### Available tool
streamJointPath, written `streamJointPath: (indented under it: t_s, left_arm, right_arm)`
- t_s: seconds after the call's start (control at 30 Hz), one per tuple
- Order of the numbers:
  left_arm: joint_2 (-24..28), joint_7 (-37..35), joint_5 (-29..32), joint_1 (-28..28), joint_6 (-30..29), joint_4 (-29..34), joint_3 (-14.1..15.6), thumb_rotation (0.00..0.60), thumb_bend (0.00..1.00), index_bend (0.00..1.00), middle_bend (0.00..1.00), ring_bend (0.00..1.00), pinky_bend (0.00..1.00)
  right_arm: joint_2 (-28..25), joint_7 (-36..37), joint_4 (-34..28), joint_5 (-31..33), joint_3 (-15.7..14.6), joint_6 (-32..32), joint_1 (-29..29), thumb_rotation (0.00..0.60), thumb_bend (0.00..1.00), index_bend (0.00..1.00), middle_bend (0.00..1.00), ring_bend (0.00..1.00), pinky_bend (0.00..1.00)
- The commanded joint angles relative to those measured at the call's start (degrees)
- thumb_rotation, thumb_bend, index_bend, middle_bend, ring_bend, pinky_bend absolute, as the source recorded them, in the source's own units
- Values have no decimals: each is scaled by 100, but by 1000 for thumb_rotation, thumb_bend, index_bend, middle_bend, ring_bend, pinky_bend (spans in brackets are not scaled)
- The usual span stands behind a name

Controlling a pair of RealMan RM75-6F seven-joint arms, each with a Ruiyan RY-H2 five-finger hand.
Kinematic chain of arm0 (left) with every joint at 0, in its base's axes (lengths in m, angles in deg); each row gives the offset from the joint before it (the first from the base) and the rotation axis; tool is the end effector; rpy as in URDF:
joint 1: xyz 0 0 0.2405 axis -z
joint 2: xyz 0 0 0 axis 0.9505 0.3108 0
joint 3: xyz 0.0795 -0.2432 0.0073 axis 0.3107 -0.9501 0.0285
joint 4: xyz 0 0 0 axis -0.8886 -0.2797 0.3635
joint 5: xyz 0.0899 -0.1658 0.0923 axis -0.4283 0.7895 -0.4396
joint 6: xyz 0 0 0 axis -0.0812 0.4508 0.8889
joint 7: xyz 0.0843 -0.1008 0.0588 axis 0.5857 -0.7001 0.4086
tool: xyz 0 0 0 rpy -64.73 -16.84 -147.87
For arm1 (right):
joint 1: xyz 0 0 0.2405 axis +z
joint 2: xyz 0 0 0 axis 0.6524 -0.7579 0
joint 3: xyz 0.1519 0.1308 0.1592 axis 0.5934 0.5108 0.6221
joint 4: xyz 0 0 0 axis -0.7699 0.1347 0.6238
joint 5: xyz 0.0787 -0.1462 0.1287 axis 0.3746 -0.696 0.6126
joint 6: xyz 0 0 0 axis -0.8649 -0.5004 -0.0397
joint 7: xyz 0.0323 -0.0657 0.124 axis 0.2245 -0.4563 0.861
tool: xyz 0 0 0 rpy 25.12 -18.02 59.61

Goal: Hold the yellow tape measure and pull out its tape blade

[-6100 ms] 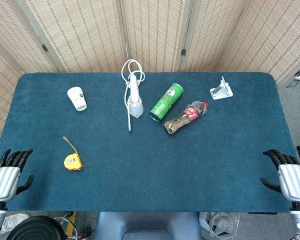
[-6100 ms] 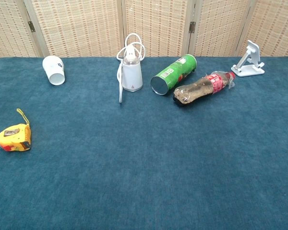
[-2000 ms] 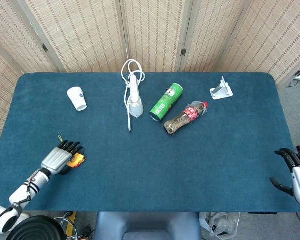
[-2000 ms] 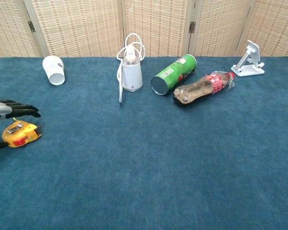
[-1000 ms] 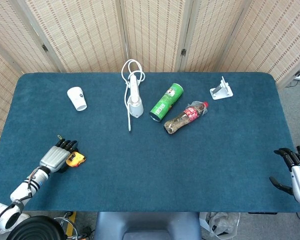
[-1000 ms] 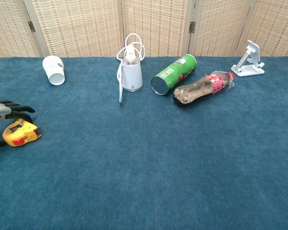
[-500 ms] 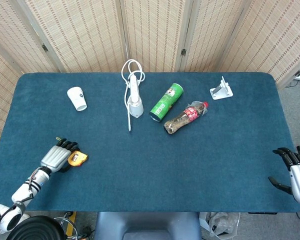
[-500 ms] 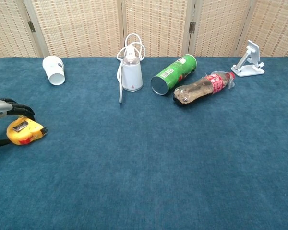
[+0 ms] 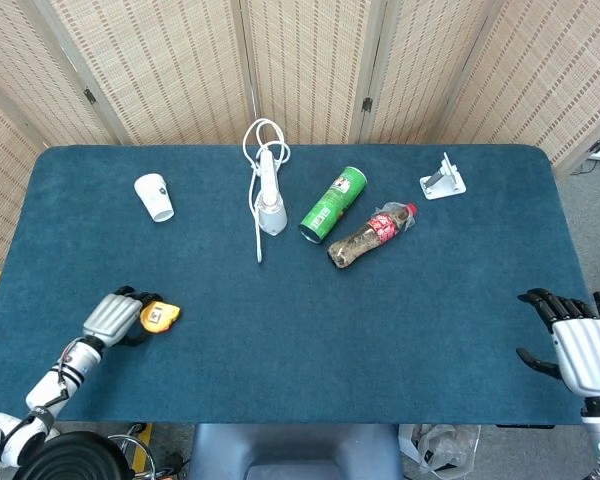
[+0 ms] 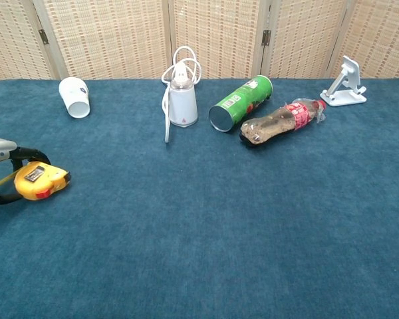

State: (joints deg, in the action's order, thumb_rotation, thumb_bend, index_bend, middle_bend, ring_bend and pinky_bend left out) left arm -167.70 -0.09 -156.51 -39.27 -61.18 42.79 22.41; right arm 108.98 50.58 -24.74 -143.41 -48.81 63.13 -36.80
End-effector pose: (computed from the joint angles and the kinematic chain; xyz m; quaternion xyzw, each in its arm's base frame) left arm -0.2990 0.3160 0.0369 -0.7670 -0.4019 -0.2573 0.4289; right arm -0.2864 -0.1784 0.1821 0.6204 -0.3497 0.3728 0.5948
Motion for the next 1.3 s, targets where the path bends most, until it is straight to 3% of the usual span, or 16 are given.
streamJointPath:
  t_s: [0.03,0.33,0.6,0.87,1.3]
  left_arm:
    - [40,-349,34,17,55,104,-55,600,418,562,484,443,227]
    - [271,-987,-3,94,42,551,-191,600,420,577,516,468,238]
    - [745,-838,186,161,-94,1598,-450,600,422,577,526,472,243]
    - [1215,-442,671,195,-149,2795,-726,600,422,577,526,470,224]
    - [1290,562,1465,372,-442,3726,-1112,600,423,577,526,465,211]
  right_arm:
    - [-13,0,-19,-1,-3,-22,19,600,178,248,268,309,299]
    - [-195,150,-325,-189,-24,-468,346,600,178,248,269,318,299]
    - [-381,339,-843,-185,202,-1515,1182,600,177,248,297,360,299]
    - [-246,568,-1114,400,613,-2826,2243,600,178,248,333,405,307]
    - [252,734,-991,1927,1263,-4622,3933,600,178,259,509,614,366]
